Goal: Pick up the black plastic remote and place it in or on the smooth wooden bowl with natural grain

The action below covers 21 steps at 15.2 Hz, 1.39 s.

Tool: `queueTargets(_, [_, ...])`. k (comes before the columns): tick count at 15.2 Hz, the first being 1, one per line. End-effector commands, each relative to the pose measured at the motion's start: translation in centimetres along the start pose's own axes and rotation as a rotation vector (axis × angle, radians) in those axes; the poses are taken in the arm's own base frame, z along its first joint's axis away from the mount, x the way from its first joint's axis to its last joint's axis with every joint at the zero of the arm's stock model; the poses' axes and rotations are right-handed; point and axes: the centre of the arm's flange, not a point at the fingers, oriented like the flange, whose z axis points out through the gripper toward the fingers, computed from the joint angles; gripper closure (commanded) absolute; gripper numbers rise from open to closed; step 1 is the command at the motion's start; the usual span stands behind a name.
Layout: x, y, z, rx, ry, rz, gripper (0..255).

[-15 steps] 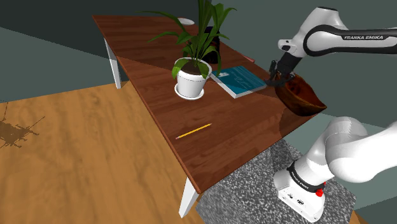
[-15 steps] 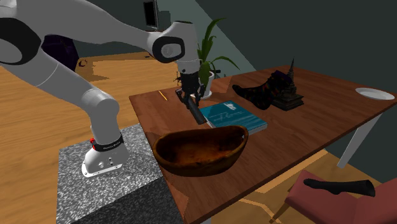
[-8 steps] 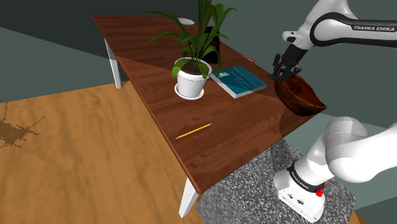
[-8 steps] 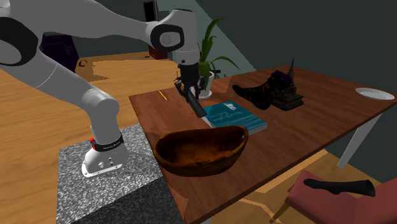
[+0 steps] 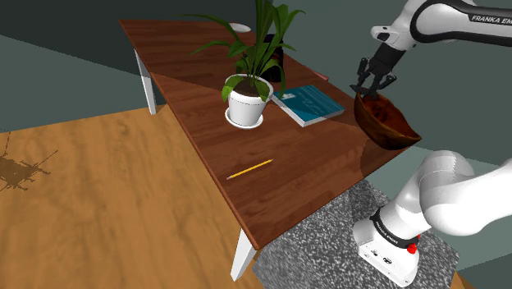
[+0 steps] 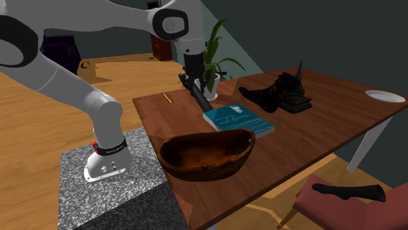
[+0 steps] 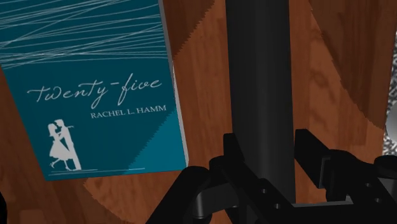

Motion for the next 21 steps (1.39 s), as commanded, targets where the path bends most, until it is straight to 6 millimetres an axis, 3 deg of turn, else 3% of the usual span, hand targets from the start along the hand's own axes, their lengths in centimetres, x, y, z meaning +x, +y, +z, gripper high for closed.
queueTargets(1, [-0.1,0.1,-0.7,0.000,0.000,0.000,255])
queueTargets(16, [-19.5,-5.9,-0.4,0.000,0.000,0.000,255])
queueTargets(21, [-19.6,-6.1,2.2,0.000,0.000,0.000,255])
